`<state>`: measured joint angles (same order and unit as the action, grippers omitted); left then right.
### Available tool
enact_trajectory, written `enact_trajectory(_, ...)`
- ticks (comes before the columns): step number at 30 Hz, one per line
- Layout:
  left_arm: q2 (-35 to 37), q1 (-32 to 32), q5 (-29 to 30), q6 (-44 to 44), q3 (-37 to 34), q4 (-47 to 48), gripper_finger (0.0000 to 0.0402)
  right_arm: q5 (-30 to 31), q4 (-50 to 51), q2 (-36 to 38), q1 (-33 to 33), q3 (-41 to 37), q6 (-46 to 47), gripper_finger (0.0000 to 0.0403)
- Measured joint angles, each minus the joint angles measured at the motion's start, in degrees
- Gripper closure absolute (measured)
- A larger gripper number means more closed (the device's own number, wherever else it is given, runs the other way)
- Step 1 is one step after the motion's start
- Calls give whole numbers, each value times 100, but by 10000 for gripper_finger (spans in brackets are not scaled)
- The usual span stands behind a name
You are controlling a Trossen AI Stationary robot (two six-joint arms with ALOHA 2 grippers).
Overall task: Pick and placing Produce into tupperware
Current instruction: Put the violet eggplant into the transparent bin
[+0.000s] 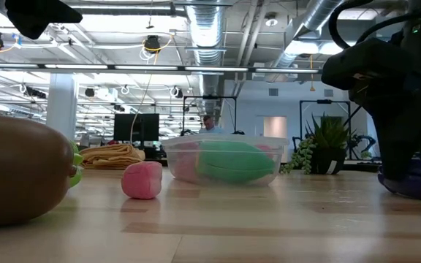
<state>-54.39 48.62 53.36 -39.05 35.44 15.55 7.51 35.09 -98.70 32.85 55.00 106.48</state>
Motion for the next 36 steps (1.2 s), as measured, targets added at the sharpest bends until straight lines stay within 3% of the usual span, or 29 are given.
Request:
enact_trajectory(11, -1, 0, 0, 0, 0, 21, 193, 2, 0, 0, -1, 0, 0, 217)
enact_trajectory(36, -1, -1, 0, -73, 2, 20, 194, 11, -66, 138, -19, 162, -223, 211)
